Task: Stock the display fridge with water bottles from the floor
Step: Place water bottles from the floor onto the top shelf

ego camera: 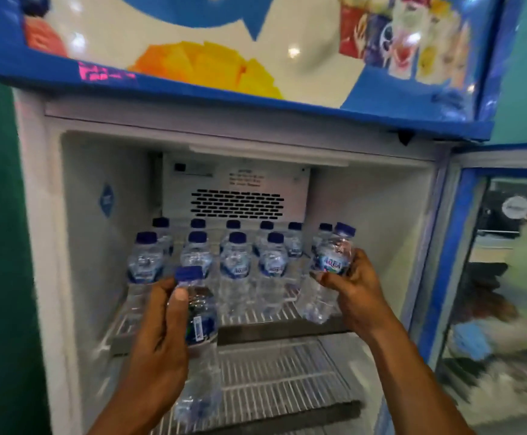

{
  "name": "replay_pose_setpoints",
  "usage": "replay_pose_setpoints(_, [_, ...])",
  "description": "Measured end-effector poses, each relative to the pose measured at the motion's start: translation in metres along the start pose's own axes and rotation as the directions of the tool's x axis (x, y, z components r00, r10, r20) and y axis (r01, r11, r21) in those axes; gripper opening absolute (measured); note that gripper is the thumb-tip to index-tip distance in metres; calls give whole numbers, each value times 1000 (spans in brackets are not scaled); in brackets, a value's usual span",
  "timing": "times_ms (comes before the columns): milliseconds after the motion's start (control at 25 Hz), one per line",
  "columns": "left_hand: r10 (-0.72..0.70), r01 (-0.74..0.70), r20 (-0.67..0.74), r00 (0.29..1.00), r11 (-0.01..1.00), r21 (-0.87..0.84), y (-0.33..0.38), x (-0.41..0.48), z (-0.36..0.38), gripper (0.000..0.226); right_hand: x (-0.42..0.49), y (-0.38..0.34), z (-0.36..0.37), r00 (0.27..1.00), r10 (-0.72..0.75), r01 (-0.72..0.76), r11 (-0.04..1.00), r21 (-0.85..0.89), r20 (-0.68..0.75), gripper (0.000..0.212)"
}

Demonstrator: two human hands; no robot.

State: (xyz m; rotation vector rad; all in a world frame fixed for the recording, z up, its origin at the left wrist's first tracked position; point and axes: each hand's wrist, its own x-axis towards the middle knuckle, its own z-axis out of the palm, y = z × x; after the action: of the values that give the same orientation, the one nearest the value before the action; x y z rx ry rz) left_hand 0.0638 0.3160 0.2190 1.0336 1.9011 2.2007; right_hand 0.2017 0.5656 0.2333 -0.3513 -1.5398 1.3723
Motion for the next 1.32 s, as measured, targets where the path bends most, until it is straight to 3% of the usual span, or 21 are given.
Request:
replay_pose_setpoints(120, [-38, 26, 88, 995, 991, 134, -9, 10, 20, 86, 30, 24, -14, 999, -9, 13, 994, -110, 35, 63])
replay_pose_setpoints(160, [-77, 59, 103, 992, 984, 166, -11, 14, 24, 92, 36, 32, -16, 999, 1, 5, 992, -128, 44, 64])
replay_pose_setpoints(280, [-101, 70, 139, 985, 975, 208, -1, 20, 43, 82, 46, 50, -21, 998, 30, -22, 985, -169, 47, 64])
replay_pose_setpoints(520, [-49, 30, 184, 982, 994, 104, -5, 31, 78, 55, 54, 66, -26, 987, 79, -39, 962, -269, 137, 59])
replay_pose_setpoints(720, [-51, 27, 238, 970, 995, 100, -12, 33, 95, 58, 53, 68, -29, 971, 106, -8, 911, -413, 215, 71])
replay_pose_setpoints(840, [-46, 23, 244, 969, 995, 99, -13, 32, 100, 57, 43, 71, -31, 972, 28, 118, 797, -592, 231, 78])
replay_pose_setpoints(920, [-37, 15, 242, 970, 996, 93, -17, 33, 104, 59, 36, 72, -31, 982, 22, 107, 746, -657, 185, 74])
replay_pose_setpoints(1320, [1, -11, 278, 960, 999, 37, -22, 19, 132, 51, 33, 80, -28, 982, -2, 131, 719, -683, 187, 69])
